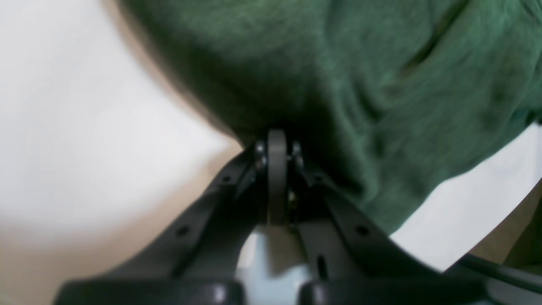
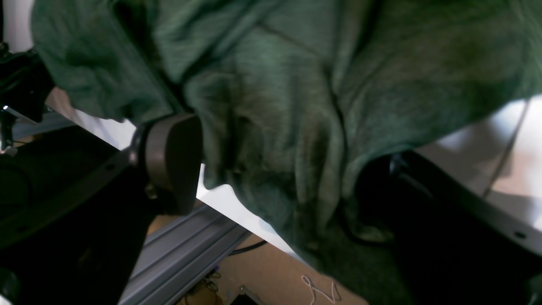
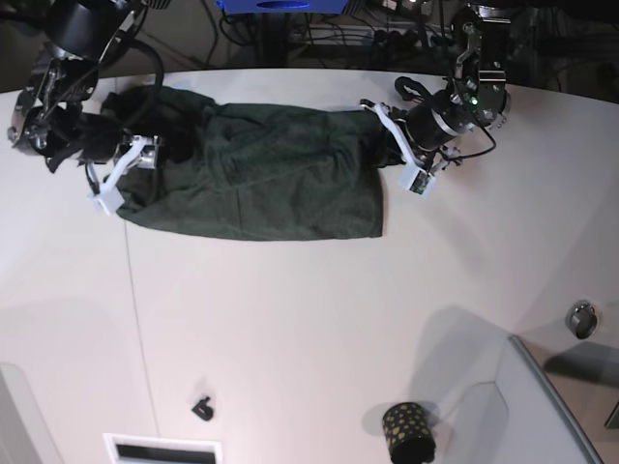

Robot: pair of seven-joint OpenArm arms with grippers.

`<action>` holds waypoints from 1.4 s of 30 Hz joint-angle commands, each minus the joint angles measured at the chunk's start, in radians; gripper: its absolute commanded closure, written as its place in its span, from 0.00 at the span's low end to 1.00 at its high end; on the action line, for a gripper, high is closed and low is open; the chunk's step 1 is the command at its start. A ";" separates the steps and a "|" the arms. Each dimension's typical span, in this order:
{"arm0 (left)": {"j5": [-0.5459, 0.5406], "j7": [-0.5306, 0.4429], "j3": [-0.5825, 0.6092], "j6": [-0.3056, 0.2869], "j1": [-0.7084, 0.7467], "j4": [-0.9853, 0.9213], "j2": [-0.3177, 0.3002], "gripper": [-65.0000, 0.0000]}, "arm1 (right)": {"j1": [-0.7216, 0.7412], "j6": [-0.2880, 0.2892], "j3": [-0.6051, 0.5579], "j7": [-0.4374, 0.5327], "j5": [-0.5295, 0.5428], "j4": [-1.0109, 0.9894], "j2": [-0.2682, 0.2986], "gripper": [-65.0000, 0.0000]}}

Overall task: Layout the t-shirt on the table in an organized manner, then fold the t-shirt properly
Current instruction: 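Pull the shirt ends apart with both grippers to straighten it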

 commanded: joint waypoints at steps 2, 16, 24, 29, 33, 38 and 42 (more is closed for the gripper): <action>-0.014 -0.017 -0.005 -0.004 -0.005 0.014 -0.014 1.00 | 0.003 -0.007 0.000 -0.027 -0.039 -0.002 -0.002 0.24; -0.014 -0.017 -0.005 -0.004 -0.007 0.013 -0.017 1.00 | 0.018 -0.007 -0.009 0.141 -0.045 0.004 0.006 0.87; -0.014 -0.014 -0.001 -0.004 -0.026 0.011 -0.015 1.00 | 0.021 -0.007 -0.012 0.123 -0.045 0.091 0.026 0.99; -0.014 -0.013 0.005 -0.004 -0.028 0.011 -0.009 1.00 | -0.015 -0.007 -0.086 0.037 -0.044 0.292 0.011 0.99; -0.015 -0.013 0.007 -0.004 -0.028 0.013 -0.007 1.00 | -0.055 -0.007 -0.163 0.028 -0.042 0.415 -0.020 0.99; -0.021 -0.013 0.007 -0.004 -0.023 0.020 -0.006 1.00 | -0.084 -0.007 -0.308 0.035 -0.041 0.496 -0.031 0.99; -0.014 -0.013 0.007 -0.004 -0.025 0.020 0.014 1.00 | -0.091 -0.009 -0.408 0.035 -0.041 0.553 -0.031 0.99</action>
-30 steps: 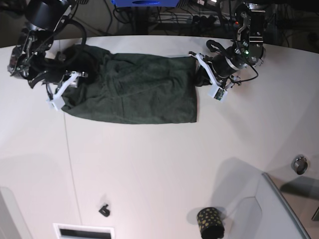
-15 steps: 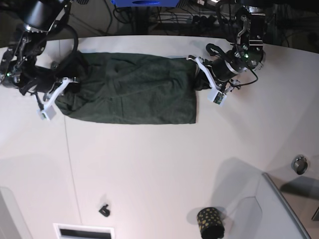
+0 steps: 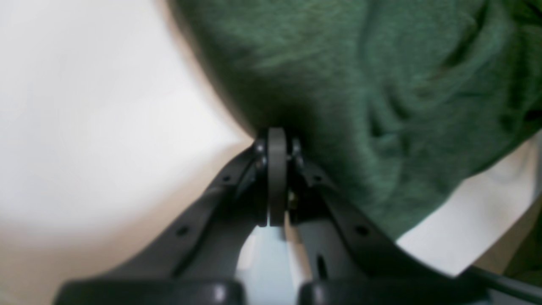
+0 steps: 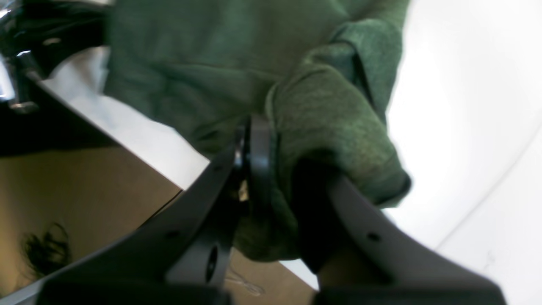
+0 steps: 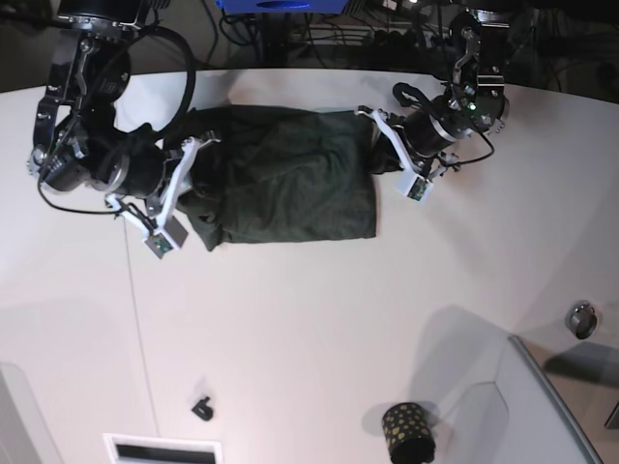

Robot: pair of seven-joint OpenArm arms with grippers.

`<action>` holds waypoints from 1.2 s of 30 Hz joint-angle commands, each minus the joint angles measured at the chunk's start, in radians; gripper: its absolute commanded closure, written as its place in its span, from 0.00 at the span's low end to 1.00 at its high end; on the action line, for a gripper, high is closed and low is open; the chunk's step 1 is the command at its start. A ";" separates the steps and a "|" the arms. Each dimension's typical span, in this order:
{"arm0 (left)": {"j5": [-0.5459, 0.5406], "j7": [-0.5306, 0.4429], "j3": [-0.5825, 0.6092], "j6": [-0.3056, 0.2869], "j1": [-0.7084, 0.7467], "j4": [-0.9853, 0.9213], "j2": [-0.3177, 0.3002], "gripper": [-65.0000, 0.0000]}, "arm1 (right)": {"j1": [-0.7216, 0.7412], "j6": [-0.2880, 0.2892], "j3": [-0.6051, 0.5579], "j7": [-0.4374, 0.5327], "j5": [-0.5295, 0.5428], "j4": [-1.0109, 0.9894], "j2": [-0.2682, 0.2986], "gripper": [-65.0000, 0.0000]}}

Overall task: Layout the t-shirt on the table in an organized manner, then fold the t-shirt properly
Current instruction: 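Pull the shirt ends apart with both grippers to straighten it, then fold the shirt end with the right gripper over toward the other end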

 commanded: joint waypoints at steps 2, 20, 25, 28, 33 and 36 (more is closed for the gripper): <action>-0.014 -0.017 -0.001 -0.005 -0.007 0.019 0.011 1.00 | 0.014 -0.037 -0.039 0.017 0.020 0.041 0.000 0.99; -0.014 -0.017 0.045 -0.005 -0.006 0.020 0.023 1.00 | 0.060 -0.253 -0.352 0.237 0.018 -0.191 0.010 0.99; -0.014 -0.017 0.045 -0.005 -0.003 0.020 0.019 1.00 | 0.065 -0.261 -0.391 0.272 0.017 -0.205 0.010 0.99; -0.014 -0.017 0.045 -0.005 -0.003 0.020 0.013 1.00 | 0.081 -0.261 -0.423 0.275 0.017 -0.205 0.010 0.98; -0.016 -0.017 0.045 -0.005 -0.007 0.020 0.010 1.00 | 0.098 -0.261 -0.483 0.280 0.017 -0.206 0.011 0.70; -0.016 -0.015 0.045 -0.005 -0.001 0.036 0.010 1.00 | 0.108 -0.261 -0.495 0.280 0.017 -0.206 0.011 0.53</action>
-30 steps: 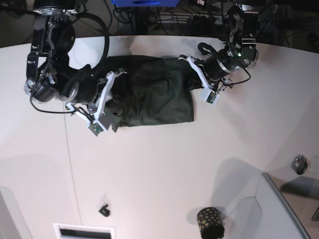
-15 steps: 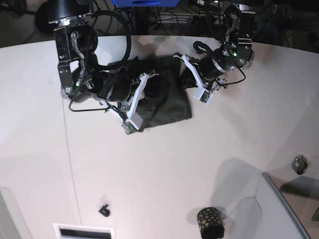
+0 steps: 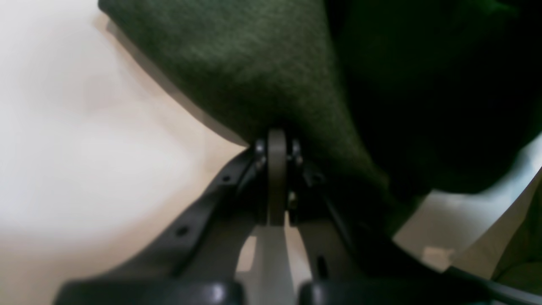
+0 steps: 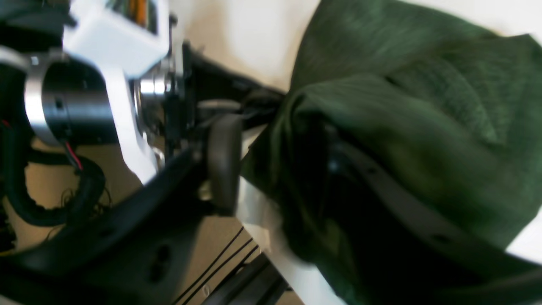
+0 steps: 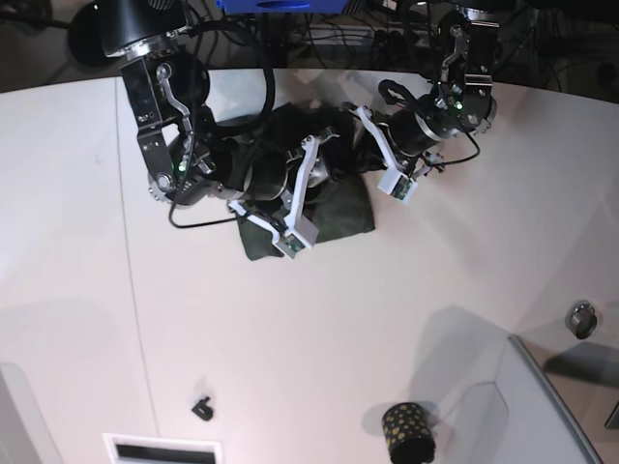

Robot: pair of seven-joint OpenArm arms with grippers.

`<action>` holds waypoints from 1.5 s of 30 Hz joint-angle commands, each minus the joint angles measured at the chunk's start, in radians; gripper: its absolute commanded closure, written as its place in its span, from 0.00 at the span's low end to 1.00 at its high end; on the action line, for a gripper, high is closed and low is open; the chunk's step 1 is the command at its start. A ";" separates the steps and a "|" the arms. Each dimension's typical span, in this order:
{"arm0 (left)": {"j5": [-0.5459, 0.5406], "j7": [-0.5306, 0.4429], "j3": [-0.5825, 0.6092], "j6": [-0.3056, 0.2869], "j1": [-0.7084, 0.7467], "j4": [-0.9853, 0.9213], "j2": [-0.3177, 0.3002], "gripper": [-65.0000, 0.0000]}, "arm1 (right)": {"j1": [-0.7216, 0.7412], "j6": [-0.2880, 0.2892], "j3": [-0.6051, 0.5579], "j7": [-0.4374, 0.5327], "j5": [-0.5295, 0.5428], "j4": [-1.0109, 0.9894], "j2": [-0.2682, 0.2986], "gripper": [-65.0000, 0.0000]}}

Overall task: Layout the t-shirt on the table in an organized manner, then fold the t-shirt properly
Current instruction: 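Fold the shirt end with the right gripper over toward the other end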

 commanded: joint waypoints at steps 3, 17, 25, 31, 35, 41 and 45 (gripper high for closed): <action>-0.017 -0.015 -0.012 -0.009 0.013 0.064 -0.020 1.00 | 0.032 0.005 -0.001 0.022 0.015 0.016 -0.006 0.47; -0.025 0.115 -0.357 -0.018 0.176 0.202 -0.135 1.00 | 0.015 0.004 -0.107 0.017 0.015 0.230 0.093 0.47; -0.025 0.112 -0.587 -0.091 0.228 0.202 -0.107 1.00 | -0.123 -0.088 0.182 0.035 0.018 0.290 0.126 0.95; -0.025 0.113 -0.618 -0.091 0.220 0.202 -0.102 1.00 | -0.123 -0.088 0.182 0.112 0.018 0.109 0.123 0.99; -0.025 0.113 -0.617 -0.091 0.220 0.202 -0.102 1.00 | -0.118 -0.088 0.142 0.151 0.018 0.042 0.123 0.99; -0.025 0.113 -0.617 -0.091 0.220 0.202 -0.102 1.00 | -0.097 -0.094 0.065 0.169 0.018 -0.001 0.122 0.99; -0.025 0.113 -0.617 -0.091 0.220 0.202 -0.102 1.00 | -0.057 -0.096 0.028 0.198 0.018 -0.064 0.120 0.99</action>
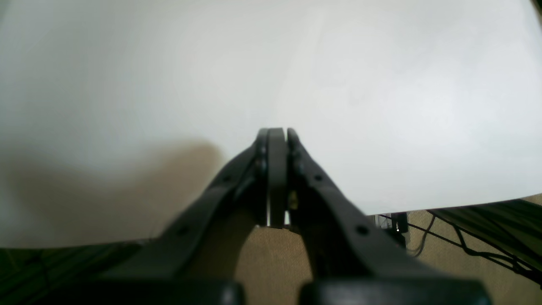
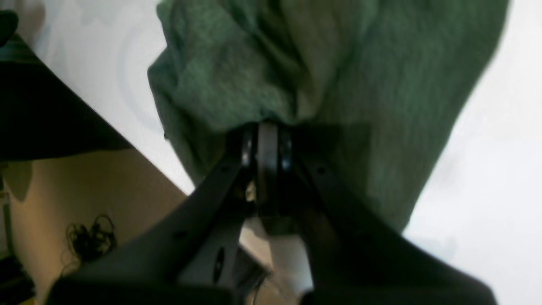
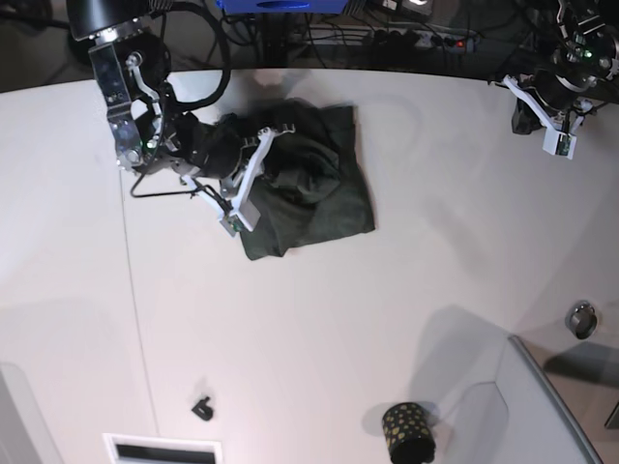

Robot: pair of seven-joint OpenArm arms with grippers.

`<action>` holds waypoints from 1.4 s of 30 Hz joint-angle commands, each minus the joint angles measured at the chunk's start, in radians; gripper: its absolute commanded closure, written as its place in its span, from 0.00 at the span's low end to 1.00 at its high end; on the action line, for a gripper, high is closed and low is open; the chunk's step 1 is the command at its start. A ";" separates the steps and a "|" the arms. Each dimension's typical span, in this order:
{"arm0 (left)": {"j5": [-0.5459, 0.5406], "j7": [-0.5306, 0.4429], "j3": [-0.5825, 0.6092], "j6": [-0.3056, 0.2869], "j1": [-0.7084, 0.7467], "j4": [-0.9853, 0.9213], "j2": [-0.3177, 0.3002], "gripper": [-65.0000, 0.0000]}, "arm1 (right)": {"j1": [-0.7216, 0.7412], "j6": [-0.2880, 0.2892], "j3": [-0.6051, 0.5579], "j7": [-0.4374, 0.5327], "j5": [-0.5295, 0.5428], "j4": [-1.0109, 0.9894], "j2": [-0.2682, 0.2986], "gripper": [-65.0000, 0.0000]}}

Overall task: Layout the t-shirt on the table in an organized manner, then fold the t-shirt properly
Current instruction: 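Fold the shirt end with the right gripper over toward the other end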

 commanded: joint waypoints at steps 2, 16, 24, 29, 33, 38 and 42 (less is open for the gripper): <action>-0.010 -0.014 -0.007 -0.001 0.001 0.017 -0.014 1.00 | 0.032 0.003 -0.006 0.027 0.014 -0.016 -0.001 0.99; -0.010 -0.014 -0.007 -0.001 0.003 0.015 -0.012 1.00 | 0.184 0.003 -0.115 0.028 0.013 -0.099 -0.049 0.99; -0.010 -0.014 -0.007 -0.001 0.006 0.015 -0.012 1.00 | 0.296 0.003 -0.275 0.125 0.013 -0.312 -0.135 0.99; -0.010 -0.014 -0.013 -0.001 0.009 0.015 -0.012 1.00 | 0.394 0.003 -0.457 0.136 0.013 -0.435 -0.170 0.99; -0.010 -0.014 -0.013 -0.001 0.009 0.015 -0.012 1.00 | 0.428 -0.046 -0.531 0.128 0.013 -0.432 -0.170 0.99; -0.010 -0.014 -0.007 -0.001 0.006 0.015 -0.012 1.00 | 0.426 -0.125 -0.576 0.050 0.013 -0.260 -0.130 0.99; -0.010 -0.014 -0.007 -0.001 0.004 0.015 -0.012 1.00 | 0.359 -0.270 -0.551 0.021 0.014 -0.034 -0.001 0.99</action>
